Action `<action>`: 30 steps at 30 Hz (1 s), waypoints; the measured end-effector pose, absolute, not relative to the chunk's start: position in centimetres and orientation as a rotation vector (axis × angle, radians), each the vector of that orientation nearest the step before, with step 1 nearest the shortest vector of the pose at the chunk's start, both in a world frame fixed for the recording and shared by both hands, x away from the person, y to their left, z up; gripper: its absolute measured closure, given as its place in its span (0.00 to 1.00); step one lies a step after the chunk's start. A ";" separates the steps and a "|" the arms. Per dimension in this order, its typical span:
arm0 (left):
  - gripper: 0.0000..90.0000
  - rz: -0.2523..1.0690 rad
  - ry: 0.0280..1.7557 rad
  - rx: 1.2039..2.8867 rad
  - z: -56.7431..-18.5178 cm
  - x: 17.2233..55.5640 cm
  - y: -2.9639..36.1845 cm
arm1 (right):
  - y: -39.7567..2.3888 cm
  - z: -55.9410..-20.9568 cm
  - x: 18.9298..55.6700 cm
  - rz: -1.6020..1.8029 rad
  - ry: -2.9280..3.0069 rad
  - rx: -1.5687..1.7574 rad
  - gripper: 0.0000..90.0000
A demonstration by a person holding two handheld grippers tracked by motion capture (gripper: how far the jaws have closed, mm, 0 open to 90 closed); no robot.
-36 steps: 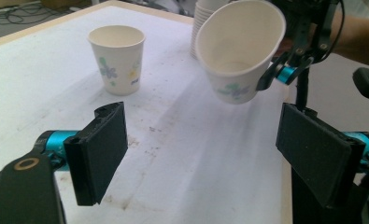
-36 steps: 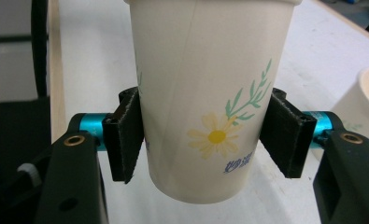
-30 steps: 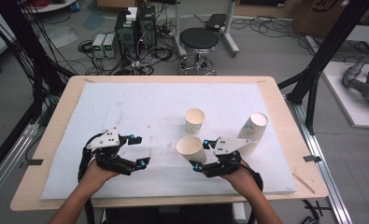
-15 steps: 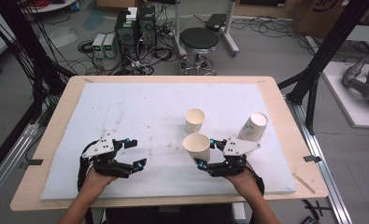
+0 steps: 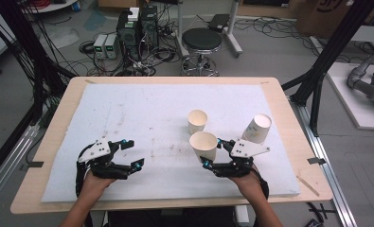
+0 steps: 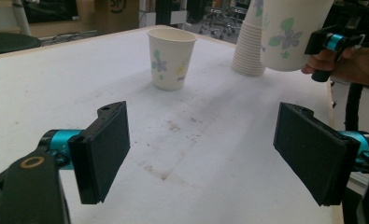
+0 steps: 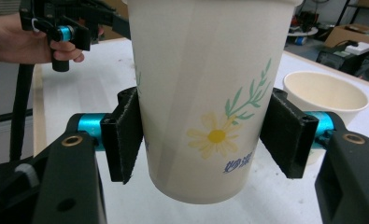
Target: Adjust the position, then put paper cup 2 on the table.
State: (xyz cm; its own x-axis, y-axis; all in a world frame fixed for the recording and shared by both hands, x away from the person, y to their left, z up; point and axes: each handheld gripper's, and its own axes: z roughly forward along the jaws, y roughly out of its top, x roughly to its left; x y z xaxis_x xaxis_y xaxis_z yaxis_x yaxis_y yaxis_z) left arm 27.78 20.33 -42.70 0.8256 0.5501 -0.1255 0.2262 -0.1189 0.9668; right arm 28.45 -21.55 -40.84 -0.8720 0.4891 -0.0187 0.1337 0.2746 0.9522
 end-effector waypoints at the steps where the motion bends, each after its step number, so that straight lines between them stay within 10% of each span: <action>1: 0.21 0.312 0.611 1.699 -42.7 27.8 20.5 | -21.6 -40.8 28.5 1.631 2.233 0.567 0.40; 30: 0.21 0.352 0.660 1.669 -42.8 28.1 22.2 | -21.7 -40.7 28.5 1.682 2.146 0.599 0.39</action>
